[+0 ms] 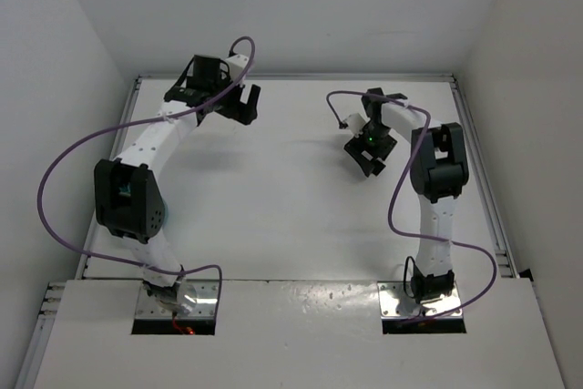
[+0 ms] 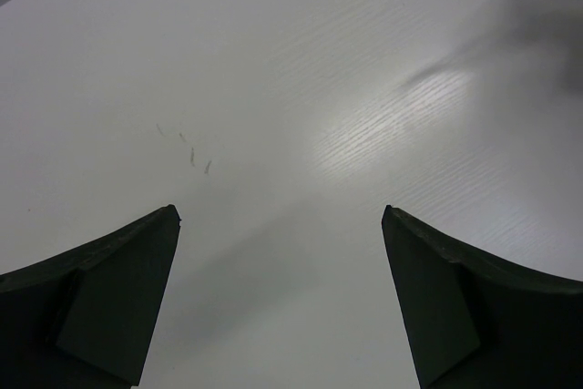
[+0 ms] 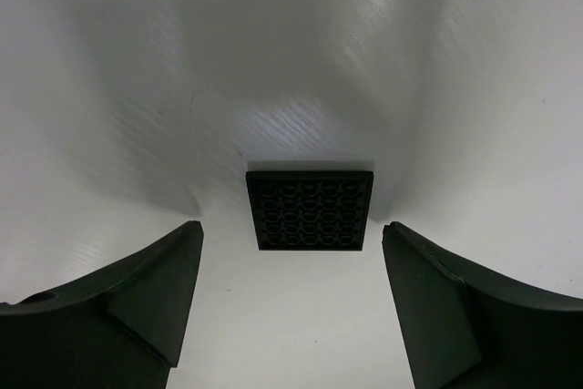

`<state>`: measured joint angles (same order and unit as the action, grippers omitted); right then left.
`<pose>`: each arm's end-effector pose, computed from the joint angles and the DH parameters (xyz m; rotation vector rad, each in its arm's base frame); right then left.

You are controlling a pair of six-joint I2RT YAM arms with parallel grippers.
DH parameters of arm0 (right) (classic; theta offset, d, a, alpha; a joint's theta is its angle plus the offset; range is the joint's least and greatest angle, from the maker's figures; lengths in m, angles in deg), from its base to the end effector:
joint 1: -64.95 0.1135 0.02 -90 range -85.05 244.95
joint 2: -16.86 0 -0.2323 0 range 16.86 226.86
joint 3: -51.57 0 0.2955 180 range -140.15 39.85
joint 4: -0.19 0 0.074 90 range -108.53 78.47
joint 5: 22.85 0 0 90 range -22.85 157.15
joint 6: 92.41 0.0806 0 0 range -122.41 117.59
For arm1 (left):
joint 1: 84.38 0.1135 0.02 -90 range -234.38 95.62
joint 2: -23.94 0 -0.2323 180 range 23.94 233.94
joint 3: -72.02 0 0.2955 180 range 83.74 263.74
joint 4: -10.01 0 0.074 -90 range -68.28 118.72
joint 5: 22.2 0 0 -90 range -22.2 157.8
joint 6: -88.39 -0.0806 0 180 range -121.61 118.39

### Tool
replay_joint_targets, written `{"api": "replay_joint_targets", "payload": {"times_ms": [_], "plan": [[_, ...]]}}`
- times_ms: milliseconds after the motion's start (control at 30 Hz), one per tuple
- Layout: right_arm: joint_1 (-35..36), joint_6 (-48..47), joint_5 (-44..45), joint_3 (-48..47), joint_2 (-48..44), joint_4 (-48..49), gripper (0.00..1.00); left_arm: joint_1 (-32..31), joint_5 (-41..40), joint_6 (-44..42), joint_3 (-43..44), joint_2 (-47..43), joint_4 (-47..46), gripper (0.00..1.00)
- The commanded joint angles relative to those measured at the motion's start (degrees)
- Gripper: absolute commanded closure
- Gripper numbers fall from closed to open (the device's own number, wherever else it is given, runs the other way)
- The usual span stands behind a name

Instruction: Sort the legos into containers by color

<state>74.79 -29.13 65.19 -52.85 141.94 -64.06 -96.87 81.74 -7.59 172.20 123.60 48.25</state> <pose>0.4367 0.0785 0.0454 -0.9584 2.8940 0.0317 0.4594 -0.1217 0.2521 0.4884 2.1727 -0.3333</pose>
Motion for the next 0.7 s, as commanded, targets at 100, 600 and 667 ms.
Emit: {"api": "replay_joint_targets", "payload": {"times_ms": [100, 600, 667], "plan": [[0.7, 0.0, 0.5, 0.8, 0.8, 0.3, 0.22, 0.5, 0.6, 1.1, 3.0, 0.9, -0.9, 0.00], [0.7, -0.5, 0.5, 0.2, 5.5, 0.9, 0.31, 0.5, 0.0, 1.1, 2.5, 1.4, -0.9, 0.00], [0.7, 0.1, 1.2, -0.3, 6.1, 1.5, 0.33, 0.5, 0.0, 1.1, 2.5, 1.4, -0.9, 0.00]]}}
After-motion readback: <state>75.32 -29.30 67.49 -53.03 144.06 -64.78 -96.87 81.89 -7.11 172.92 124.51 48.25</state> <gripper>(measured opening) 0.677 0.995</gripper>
